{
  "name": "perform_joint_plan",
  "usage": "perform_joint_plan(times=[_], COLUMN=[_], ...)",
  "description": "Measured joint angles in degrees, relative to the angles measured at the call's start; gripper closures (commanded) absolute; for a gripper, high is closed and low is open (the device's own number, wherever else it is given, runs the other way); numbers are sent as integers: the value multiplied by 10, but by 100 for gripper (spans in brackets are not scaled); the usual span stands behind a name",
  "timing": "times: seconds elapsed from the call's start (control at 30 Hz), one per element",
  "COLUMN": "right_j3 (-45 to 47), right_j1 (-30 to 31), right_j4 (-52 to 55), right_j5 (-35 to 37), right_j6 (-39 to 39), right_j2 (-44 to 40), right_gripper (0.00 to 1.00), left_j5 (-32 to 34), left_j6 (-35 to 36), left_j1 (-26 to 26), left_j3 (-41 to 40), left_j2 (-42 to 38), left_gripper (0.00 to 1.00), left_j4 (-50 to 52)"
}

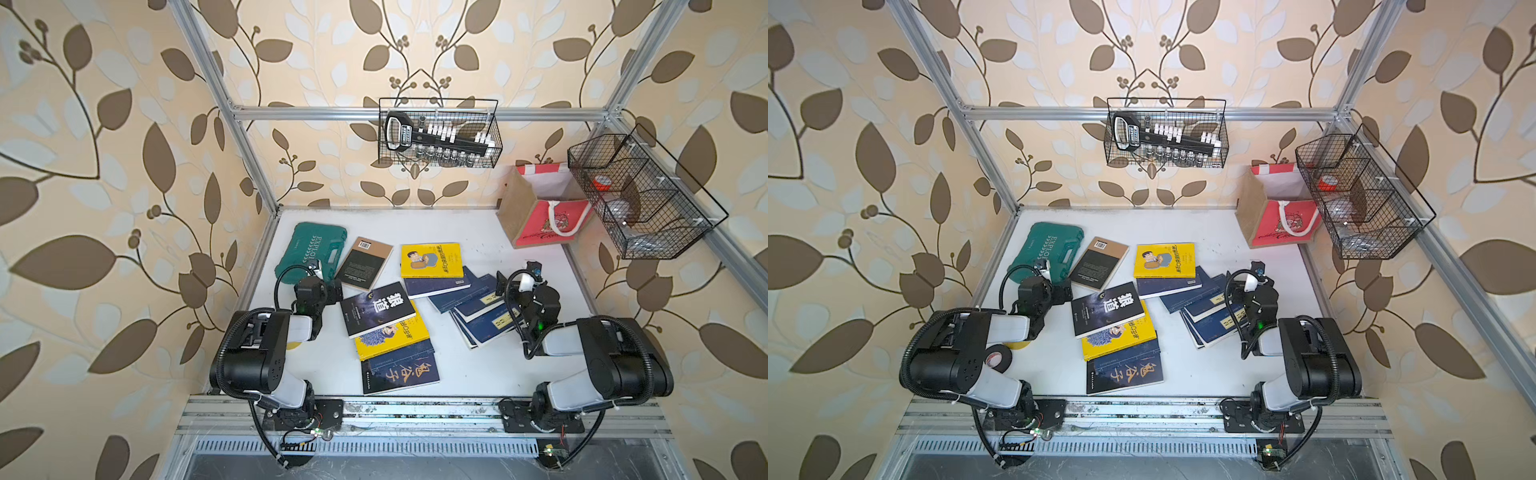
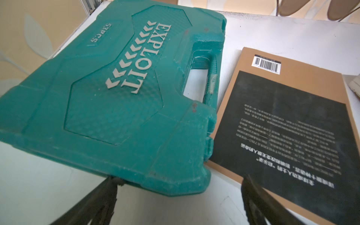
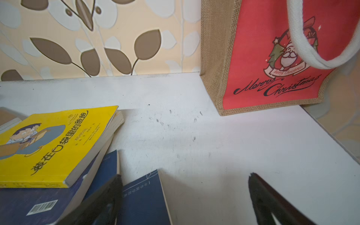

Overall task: Put the books into the canvas bag
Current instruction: Move the canvas bag to the center of the board.

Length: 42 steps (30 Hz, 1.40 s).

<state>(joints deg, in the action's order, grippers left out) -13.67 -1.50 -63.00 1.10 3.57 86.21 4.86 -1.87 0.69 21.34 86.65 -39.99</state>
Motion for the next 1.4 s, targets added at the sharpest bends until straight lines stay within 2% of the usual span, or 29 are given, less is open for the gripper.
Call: perform_joint_plan(times=[0.97, 1.03, 1.17, 1.23, 1.4], right_j3=[0, 0, 0, 0, 0], right_j1=[11, 11, 11, 11, 11], right_j4=[-2, -2, -2, -2, -2], right_j5=[14, 15, 16, 16, 17], right_j6=[-9, -9, -9, -9, -9], right_j2=[0, 0, 0, 0, 0], right_gripper=[2, 2, 2, 2, 2], left_j5=[0, 13, 93, 152, 304], left_j6=[2, 2, -23, -72, -247], left_j1=[2, 9, 32, 47, 86], left_j3=[0, 22, 141, 218, 414], left_j2=[0, -9, -15, -15, -14], left_gripper=[1, 1, 1, 1, 1], left_j4=[0, 57, 224, 316, 610])
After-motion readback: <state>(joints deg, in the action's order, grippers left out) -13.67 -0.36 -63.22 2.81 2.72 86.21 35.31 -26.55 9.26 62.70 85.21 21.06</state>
